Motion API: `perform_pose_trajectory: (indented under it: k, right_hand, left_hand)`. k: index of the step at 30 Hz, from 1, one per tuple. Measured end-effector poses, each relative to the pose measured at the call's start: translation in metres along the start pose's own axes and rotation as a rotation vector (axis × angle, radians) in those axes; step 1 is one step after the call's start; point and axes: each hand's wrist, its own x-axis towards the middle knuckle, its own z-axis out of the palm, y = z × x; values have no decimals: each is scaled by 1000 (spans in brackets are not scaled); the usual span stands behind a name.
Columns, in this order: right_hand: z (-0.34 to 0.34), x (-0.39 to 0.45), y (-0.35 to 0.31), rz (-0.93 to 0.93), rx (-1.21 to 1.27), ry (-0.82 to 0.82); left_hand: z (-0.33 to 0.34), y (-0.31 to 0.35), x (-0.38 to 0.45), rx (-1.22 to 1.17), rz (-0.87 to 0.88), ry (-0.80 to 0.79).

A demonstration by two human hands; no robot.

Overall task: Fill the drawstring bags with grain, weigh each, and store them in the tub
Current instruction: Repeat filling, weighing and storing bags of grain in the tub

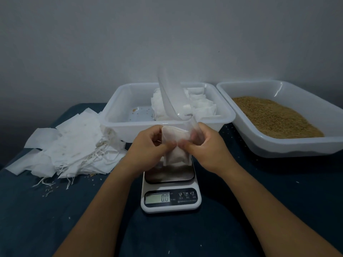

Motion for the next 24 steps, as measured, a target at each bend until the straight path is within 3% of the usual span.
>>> perform_pose_trajectory:
  k: [6,11,14,19,24]
  right_hand:
    - [11,-4,4,15,-134,-65]
    - [8,-5,3,22,-238,-55]
    - [0,-3,2,31,-234,-1]
    - [-7,-1,2,31,-242,167]
    - [-13,1,7,-19,-208,268]
  left_hand:
    - [-19,-3,-3,125,-148,-51]
    - [-19,-6,-1,369,-108,-11]
    - [-20,-9,0,399,-98,29]
    - [-25,-18,4,329,-128,231]
    - [-32,-31,10,207,-336,478]
